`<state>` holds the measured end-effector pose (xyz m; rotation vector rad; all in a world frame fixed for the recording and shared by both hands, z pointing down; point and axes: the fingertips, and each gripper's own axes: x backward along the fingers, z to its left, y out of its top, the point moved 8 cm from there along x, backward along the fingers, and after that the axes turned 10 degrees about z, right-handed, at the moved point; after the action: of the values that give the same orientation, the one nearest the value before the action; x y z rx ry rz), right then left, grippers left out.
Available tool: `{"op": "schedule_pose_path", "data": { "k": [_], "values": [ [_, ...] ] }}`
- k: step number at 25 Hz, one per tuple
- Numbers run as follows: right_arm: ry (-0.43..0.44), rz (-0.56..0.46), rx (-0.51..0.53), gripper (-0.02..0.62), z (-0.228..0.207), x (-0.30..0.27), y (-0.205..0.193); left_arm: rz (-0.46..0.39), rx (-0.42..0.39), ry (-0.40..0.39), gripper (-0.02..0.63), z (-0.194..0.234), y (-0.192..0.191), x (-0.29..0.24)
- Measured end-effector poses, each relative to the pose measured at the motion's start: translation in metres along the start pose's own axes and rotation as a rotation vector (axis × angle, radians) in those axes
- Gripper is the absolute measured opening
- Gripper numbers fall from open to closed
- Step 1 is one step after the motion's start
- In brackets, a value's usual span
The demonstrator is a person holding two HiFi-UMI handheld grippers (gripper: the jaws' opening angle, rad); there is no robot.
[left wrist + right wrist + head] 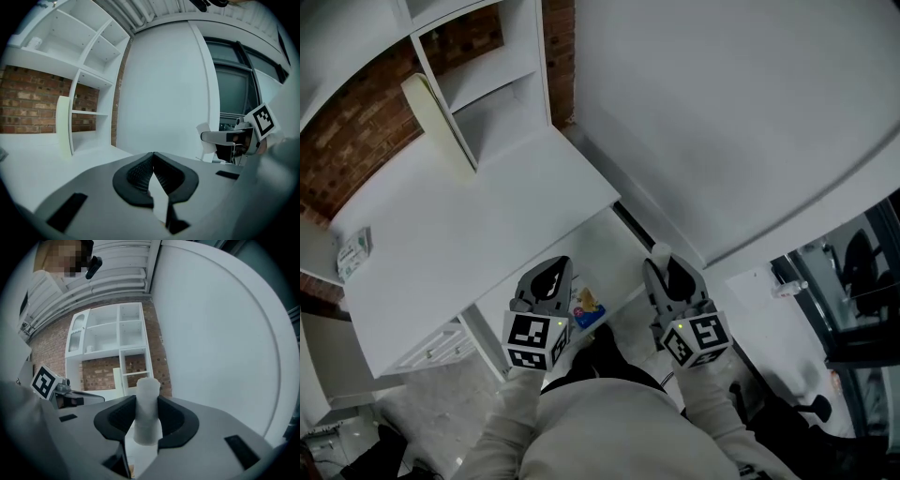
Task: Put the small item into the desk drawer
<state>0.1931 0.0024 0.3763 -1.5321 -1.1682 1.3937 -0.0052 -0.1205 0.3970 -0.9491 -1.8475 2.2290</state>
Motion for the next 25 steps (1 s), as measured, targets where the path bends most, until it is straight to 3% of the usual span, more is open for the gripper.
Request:
{"op": "schedule_pose_path", "data": {
  "k": [10,25],
  "values": [
    [0.146,0.064,0.035,0.161,-0.005,-0.065,0.006,0.010,0.061,0.098,0.018,0.025,0.001,-0.008],
    [0.283,0.273,0.073,0.161,-0.011,-0.136,-0.041,0.021,0.148,0.241,0.018,0.044,-0.007,-0.003]
  ]
}}
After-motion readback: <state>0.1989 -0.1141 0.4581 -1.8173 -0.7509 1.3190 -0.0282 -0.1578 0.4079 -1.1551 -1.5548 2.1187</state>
